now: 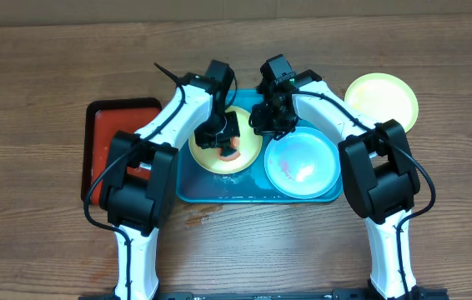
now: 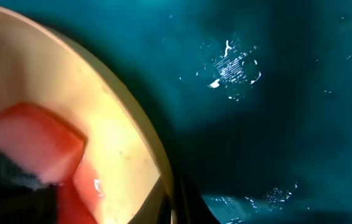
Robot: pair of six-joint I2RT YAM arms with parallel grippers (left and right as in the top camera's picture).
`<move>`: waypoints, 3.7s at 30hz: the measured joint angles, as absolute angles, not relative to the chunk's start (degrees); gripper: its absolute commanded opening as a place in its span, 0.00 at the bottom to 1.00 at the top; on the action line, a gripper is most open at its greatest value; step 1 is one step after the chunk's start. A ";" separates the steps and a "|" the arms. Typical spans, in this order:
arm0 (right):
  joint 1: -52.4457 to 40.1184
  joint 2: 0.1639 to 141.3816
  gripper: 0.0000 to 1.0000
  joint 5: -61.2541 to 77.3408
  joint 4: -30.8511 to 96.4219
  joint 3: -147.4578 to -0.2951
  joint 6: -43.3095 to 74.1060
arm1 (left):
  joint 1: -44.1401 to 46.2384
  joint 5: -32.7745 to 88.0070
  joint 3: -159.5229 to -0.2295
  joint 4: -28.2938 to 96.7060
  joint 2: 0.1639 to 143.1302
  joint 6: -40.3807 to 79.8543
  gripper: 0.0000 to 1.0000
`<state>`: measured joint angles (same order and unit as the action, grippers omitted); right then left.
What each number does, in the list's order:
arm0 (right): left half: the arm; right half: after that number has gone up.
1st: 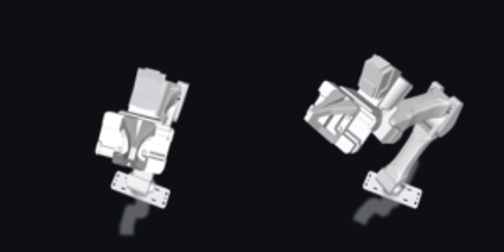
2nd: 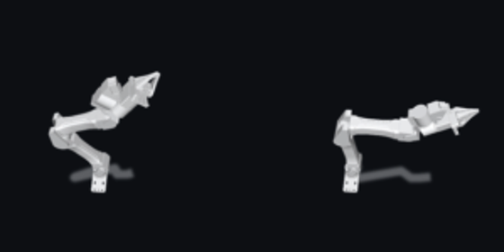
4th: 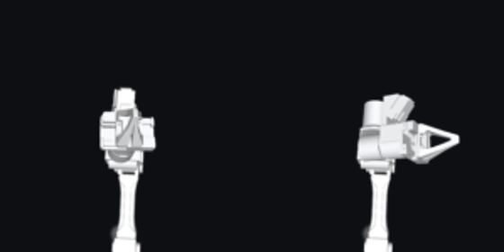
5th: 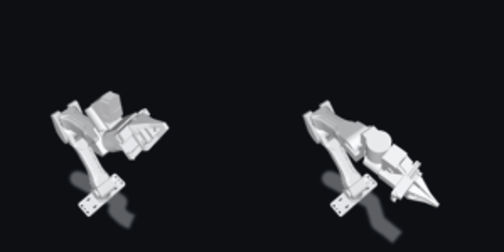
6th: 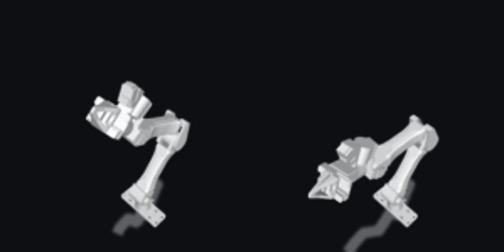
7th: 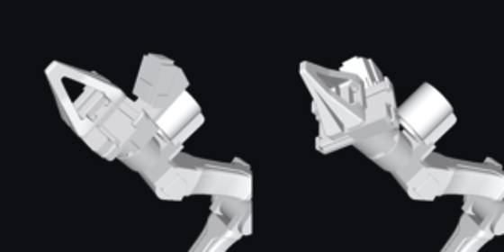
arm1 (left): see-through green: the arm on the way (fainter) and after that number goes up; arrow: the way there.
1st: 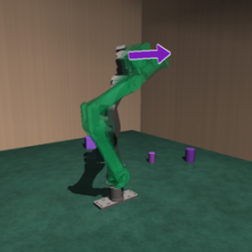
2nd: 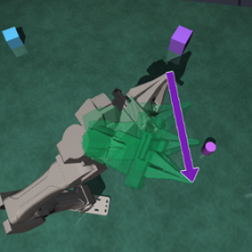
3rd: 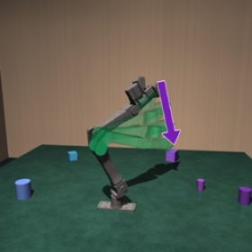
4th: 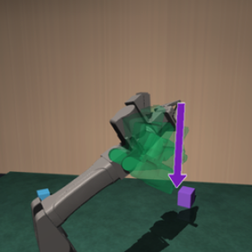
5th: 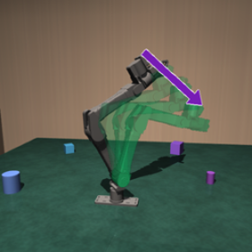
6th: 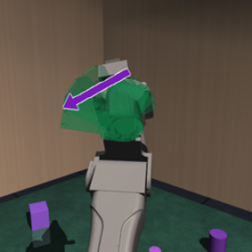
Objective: Clean dirty plates on tray and stack at the side
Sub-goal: 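Scrub the yellow plate with the sponge in the left gripper, then raise the sponge back over the red tray and lift the yellow plate, then carry the yellow plate right and stack it on the other yellow plate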
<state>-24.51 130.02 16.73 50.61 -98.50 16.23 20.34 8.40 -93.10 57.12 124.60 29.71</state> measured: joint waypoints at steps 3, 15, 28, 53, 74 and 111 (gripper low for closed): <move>-24.53 130.02 0.05 17.04 50.61 -98.50 16.21 | 20.38 4.54 -93.32 59.59 124.53 29.54 0.04; -24.80 130.02 0.04 17.63 50.57 -98.45 16.29 | 18.98 -15.88 -98.89 71.90 124.75 29.71 0.04; -24.80 129.08 0.04 15.55 51.66 -98.59 13.28 | 13.54 -8.47 -116.57 82.26 124.86 31.55 0.04; -45.45 115.57 0.04 -53.19 54.72 -99.11 -1.85 | -10.98 1.56 -118.87 88.51 124.75 32.03 0.05; -52.53 115.57 0.04 -77.93 39.72 -99.33 -28.51 | -10.98 2.00 -118.89 88.07 124.75 32.03 0.04; 21.19 110.04 0.04 4.38 51.24 -92.42 8.93 | -10.98 2.24 -118.89 86.85 124.75 32.03 0.04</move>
<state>21.19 110.04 4.38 51.24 -92.42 8.93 -10.98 2.24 -118.89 86.85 124.75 32.03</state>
